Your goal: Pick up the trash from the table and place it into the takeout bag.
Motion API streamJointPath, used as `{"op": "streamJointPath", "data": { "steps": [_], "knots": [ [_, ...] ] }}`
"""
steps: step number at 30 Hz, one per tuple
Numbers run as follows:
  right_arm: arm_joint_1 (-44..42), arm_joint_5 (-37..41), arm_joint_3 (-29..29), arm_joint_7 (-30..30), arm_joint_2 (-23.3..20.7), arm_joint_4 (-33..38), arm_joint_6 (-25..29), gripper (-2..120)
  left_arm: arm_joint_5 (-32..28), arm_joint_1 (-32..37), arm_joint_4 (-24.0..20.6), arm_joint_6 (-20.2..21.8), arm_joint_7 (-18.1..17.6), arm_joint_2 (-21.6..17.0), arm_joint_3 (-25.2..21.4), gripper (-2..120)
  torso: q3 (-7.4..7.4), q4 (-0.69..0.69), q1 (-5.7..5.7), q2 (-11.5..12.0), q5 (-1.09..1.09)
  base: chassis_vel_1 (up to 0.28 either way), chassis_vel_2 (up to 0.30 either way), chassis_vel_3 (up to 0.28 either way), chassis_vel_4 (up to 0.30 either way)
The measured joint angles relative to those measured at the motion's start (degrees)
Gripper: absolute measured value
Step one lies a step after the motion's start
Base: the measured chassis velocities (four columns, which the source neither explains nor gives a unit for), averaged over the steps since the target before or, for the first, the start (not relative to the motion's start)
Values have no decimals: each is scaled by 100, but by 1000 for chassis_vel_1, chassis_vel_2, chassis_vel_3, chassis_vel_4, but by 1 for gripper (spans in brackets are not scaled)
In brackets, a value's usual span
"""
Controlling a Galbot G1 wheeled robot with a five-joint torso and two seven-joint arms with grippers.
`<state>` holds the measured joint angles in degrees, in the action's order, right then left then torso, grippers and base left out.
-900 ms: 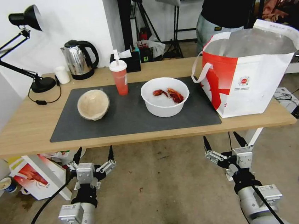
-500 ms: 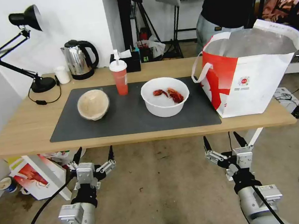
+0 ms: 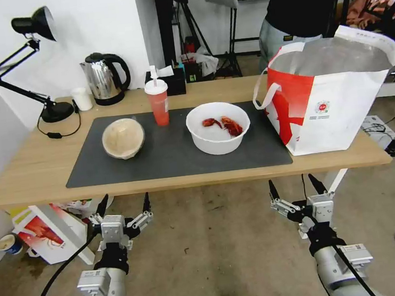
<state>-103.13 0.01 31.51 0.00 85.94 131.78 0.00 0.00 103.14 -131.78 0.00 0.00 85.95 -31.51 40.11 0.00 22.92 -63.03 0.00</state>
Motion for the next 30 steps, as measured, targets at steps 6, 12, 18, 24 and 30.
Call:
{"op": "streamJointPath", "data": {
  "steps": [6,12,18,24,30],
  "knots": [
    [48,38,-16,21,-35,0,-58,100,0,0,0,0,0,0,0,100,0,-2,0,0,0,0,0,0,0],
    [782,580,-250,365,-556,105,-1049,100,0,0,0,0,0,0,0,100,0,1,0,0,1,0,0,0,0],
    [1648,1224,-529,775,-1174,237,-2237,100,0,0,0,0,0,0,0,100,0,0,0,0,1,0,0,0,0],
    [2249,1668,-721,1056,-1598,323,-3048,100,0,0,0,0,0,0,0,100,0,0,0,0,1,0,0,0,0],
    [2885,2141,-921,1352,-2050,419,-3908,100,0,0,0,0,0,0,0,100,0,0,0,0,1,0,0,0,0]
  ]
}}
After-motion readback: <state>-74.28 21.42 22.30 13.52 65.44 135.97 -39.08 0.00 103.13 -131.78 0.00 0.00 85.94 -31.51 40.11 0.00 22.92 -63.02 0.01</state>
